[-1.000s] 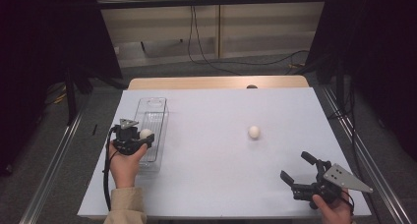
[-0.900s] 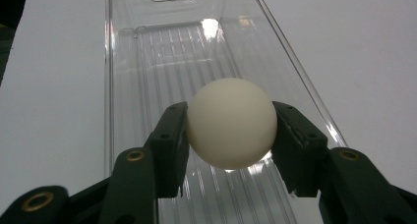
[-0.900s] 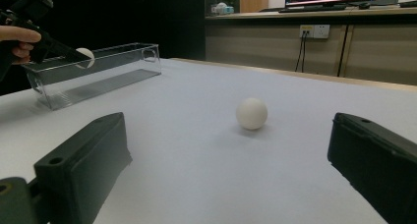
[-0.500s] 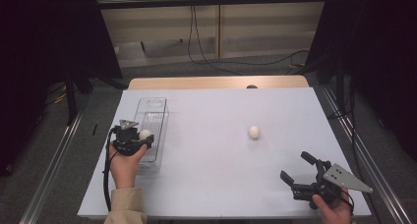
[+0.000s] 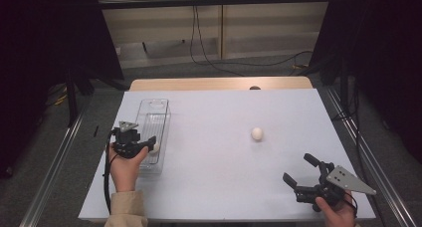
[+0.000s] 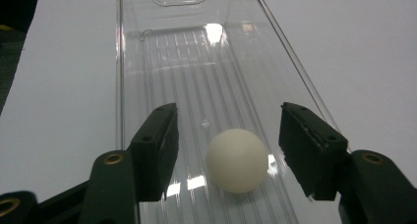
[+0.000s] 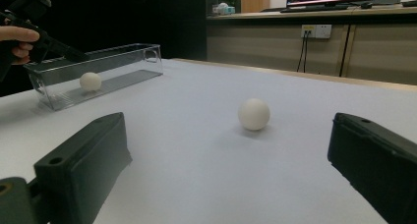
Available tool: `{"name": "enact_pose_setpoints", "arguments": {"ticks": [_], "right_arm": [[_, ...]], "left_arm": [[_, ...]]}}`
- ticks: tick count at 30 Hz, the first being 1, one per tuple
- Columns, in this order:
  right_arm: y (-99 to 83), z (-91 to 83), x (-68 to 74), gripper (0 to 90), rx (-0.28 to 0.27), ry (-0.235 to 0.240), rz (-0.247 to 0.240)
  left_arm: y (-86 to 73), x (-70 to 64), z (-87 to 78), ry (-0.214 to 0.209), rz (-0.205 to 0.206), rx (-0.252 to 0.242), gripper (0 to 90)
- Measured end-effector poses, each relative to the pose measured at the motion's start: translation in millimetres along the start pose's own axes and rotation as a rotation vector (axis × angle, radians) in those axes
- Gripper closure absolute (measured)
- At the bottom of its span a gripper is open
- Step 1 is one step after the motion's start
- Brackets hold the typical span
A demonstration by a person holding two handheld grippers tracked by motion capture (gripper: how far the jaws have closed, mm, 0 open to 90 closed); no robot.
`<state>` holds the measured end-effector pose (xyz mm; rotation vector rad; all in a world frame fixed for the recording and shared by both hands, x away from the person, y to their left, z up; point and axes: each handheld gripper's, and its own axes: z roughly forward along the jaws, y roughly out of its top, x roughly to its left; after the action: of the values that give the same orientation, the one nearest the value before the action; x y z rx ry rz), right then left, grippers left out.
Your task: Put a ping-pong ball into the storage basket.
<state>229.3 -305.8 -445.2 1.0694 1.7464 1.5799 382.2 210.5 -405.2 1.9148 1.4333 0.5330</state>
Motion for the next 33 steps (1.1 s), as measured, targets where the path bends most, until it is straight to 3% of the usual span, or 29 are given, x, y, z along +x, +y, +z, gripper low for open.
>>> {"name": "enact_pose_setpoints", "arguments": {"ticks": [33], "right_arm": [[-0.3, 0.4, -4.1, 1.5, -0.001, -0.007, 0.021]], "left_arm": [[8.2, -16.9, -5.6, -0.08, 0.044, -0.01, 15.4]]}}
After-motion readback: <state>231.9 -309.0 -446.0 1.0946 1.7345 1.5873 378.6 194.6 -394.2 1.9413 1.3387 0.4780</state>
